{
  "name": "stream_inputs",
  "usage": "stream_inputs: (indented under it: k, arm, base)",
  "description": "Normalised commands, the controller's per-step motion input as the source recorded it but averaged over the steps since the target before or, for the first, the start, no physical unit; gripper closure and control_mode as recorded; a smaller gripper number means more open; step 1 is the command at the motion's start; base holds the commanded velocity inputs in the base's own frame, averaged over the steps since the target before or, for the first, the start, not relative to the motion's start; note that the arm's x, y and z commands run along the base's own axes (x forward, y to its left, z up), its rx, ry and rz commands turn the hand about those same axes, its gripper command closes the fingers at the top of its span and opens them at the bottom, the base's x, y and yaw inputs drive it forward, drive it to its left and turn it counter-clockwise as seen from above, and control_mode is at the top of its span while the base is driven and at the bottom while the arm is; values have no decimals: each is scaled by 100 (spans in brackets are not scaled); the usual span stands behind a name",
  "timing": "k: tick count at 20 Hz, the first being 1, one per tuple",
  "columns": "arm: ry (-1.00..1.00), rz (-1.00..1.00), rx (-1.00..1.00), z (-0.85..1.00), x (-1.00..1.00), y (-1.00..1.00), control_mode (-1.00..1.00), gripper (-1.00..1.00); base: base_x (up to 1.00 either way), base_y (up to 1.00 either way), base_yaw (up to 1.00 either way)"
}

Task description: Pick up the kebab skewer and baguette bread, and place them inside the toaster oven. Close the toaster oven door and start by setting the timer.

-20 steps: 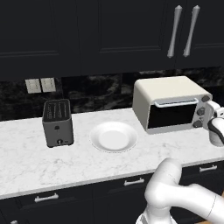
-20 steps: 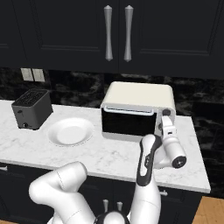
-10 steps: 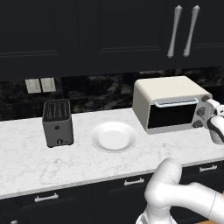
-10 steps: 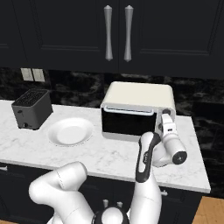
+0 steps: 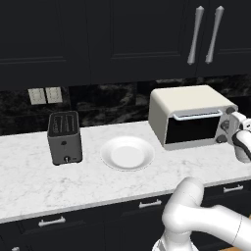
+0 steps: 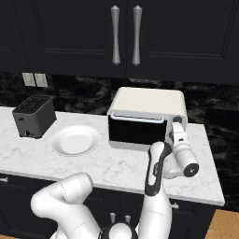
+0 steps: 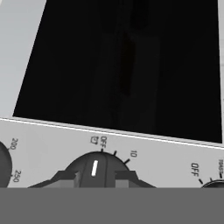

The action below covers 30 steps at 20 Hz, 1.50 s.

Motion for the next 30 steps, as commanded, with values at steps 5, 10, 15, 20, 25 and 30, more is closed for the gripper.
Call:
stream_inputs:
  k: [5,10,15,20,25,30]
  arm:
    - [3,0,13,34,15,28,-100,100]
    - [1,0,20,24,10,27,-100,100]
    - [0,-2,24,16,1,23,-100,100]
    - [2,-9,22,26,9,7,-100,100]
    - [8,-17,22,29,6,0,-100,100]
    - [12,-20,26,11,0,0,-100,100]
  base:
    - [0,0,0]
    - [0,0,0]
    - [0,0,0]
    - [0,0,0]
    - [0,0,0]
    - [0,0,0]
